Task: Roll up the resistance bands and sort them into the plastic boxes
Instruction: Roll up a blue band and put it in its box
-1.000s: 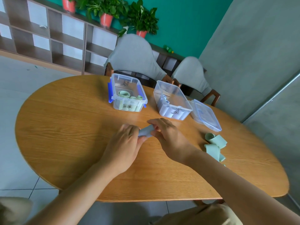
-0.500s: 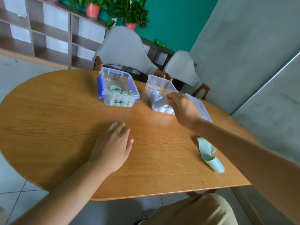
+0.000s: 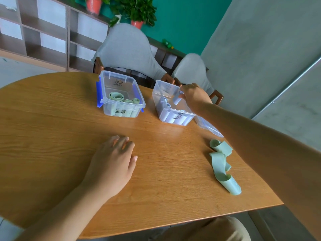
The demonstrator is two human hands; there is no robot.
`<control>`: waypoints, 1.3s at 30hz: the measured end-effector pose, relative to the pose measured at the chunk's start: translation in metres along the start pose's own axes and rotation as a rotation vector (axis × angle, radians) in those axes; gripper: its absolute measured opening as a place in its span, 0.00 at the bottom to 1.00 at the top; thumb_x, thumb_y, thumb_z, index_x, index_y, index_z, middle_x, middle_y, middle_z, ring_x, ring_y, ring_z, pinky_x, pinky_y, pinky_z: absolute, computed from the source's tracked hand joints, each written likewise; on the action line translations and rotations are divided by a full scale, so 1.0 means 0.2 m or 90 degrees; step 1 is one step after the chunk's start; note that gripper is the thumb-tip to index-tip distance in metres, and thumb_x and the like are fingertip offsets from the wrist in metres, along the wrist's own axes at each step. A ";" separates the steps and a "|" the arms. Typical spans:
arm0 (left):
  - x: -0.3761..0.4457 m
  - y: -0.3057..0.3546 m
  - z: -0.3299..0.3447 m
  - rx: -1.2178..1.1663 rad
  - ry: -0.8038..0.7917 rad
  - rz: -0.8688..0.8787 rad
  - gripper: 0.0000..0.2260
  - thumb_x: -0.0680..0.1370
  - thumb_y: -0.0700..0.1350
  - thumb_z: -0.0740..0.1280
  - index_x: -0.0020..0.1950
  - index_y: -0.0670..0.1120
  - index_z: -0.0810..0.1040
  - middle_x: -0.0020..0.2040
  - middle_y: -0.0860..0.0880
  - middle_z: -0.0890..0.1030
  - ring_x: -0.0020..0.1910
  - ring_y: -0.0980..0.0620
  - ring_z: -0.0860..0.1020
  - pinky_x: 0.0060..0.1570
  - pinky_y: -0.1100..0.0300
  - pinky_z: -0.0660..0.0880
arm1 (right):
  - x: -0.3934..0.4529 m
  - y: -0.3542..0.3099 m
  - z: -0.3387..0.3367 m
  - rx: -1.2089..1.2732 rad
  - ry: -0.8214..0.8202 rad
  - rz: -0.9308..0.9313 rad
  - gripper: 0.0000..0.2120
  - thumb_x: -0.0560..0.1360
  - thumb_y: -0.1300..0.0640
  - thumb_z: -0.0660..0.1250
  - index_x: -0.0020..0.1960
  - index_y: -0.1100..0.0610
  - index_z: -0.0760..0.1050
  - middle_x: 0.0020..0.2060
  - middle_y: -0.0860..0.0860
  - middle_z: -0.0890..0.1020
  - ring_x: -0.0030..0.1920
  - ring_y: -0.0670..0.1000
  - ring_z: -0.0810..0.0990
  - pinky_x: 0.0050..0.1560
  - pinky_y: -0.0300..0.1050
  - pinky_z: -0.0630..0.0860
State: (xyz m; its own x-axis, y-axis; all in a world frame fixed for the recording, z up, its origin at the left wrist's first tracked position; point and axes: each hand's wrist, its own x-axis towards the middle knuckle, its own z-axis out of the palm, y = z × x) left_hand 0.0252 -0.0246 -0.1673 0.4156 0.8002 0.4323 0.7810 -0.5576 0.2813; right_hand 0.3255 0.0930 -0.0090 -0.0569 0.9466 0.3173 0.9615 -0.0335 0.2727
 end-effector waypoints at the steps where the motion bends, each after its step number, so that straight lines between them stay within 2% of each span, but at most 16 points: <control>1: 0.00 0.00 0.00 -0.002 -0.002 -0.002 0.13 0.75 0.49 0.71 0.56 0.44 0.81 0.61 0.44 0.82 0.61 0.39 0.79 0.55 0.44 0.79 | 0.02 0.00 0.02 -0.011 -0.014 0.001 0.07 0.81 0.57 0.67 0.55 0.60 0.78 0.48 0.55 0.81 0.45 0.53 0.80 0.45 0.44 0.78; 5: 0.00 0.00 -0.01 -0.008 -0.002 -0.004 0.12 0.76 0.49 0.70 0.56 0.44 0.80 0.61 0.44 0.81 0.62 0.39 0.78 0.55 0.44 0.79 | 0.08 -0.01 0.09 -0.038 -0.068 0.017 0.04 0.79 0.61 0.69 0.54 0.59 0.78 0.45 0.55 0.82 0.41 0.53 0.82 0.44 0.49 0.83; 10: 0.00 0.00 -0.01 -0.011 0.005 0.000 0.12 0.76 0.49 0.70 0.56 0.44 0.80 0.60 0.44 0.82 0.62 0.39 0.78 0.55 0.44 0.79 | 0.12 -0.03 0.15 -0.025 -0.123 0.022 0.07 0.79 0.66 0.66 0.56 0.59 0.76 0.45 0.55 0.80 0.41 0.52 0.81 0.41 0.45 0.81; 14: 0.00 0.00 -0.01 -0.017 0.004 0.000 0.13 0.76 0.49 0.69 0.56 0.44 0.80 0.61 0.44 0.81 0.62 0.39 0.78 0.56 0.44 0.79 | 0.13 -0.03 0.19 0.004 -0.154 0.029 0.07 0.80 0.64 0.63 0.56 0.58 0.76 0.46 0.55 0.78 0.43 0.53 0.79 0.38 0.40 0.73; 20: 0.01 0.00 -0.02 -0.021 -0.009 0.001 0.13 0.77 0.50 0.66 0.58 0.44 0.79 0.62 0.44 0.81 0.63 0.40 0.77 0.57 0.45 0.79 | 0.12 0.01 0.22 0.076 -0.178 0.040 0.12 0.78 0.66 0.67 0.58 0.54 0.79 0.51 0.52 0.80 0.46 0.51 0.81 0.36 0.34 0.75; 23: 0.01 0.00 -0.02 -0.021 -0.011 -0.001 0.13 0.77 0.50 0.66 0.57 0.44 0.79 0.61 0.44 0.81 0.63 0.40 0.77 0.57 0.45 0.79 | 0.12 0.02 0.22 0.083 -0.204 0.019 0.13 0.78 0.66 0.69 0.59 0.53 0.80 0.53 0.50 0.80 0.46 0.49 0.80 0.40 0.34 0.78; 27: 0.01 0.00 -0.02 -0.028 -0.010 -0.004 0.13 0.77 0.50 0.66 0.56 0.44 0.79 0.61 0.44 0.81 0.63 0.40 0.77 0.58 0.44 0.78 | 0.13 0.01 0.20 0.096 -0.223 0.003 0.14 0.76 0.64 0.71 0.58 0.51 0.80 0.52 0.50 0.82 0.49 0.50 0.82 0.49 0.42 0.83; 33: 0.01 0.00 -0.01 -0.031 -0.012 -0.007 0.14 0.77 0.50 0.67 0.58 0.44 0.80 0.61 0.45 0.80 0.64 0.41 0.77 0.58 0.45 0.78 | 0.16 0.02 0.20 0.116 -0.248 0.015 0.14 0.76 0.66 0.71 0.60 0.55 0.80 0.52 0.52 0.83 0.49 0.50 0.82 0.39 0.30 0.74; 37: 0.01 0.00 -0.01 -0.030 -0.014 -0.009 0.14 0.77 0.51 0.67 0.58 0.44 0.79 0.62 0.45 0.80 0.64 0.42 0.76 0.58 0.46 0.78 | 0.17 0.02 0.18 0.115 -0.269 0.008 0.16 0.77 0.69 0.68 0.62 0.59 0.80 0.55 0.54 0.83 0.53 0.52 0.82 0.51 0.36 0.76; 39: 0.00 0.00 -0.01 -0.031 -0.014 -0.007 0.14 0.77 0.51 0.67 0.58 0.44 0.79 0.62 0.45 0.80 0.64 0.42 0.76 0.58 0.46 0.78 | 0.17 0.02 0.18 0.101 -0.258 -0.001 0.15 0.78 0.70 0.66 0.61 0.59 0.81 0.55 0.54 0.83 0.54 0.52 0.82 0.53 0.36 0.74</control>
State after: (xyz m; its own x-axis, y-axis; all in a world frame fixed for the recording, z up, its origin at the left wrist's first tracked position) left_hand 0.0244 -0.0245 -0.1645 0.4172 0.8112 0.4098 0.7626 -0.5578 0.3277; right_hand 0.3372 0.1363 -0.0294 0.0205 0.9971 -0.0736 0.9928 -0.0116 0.1194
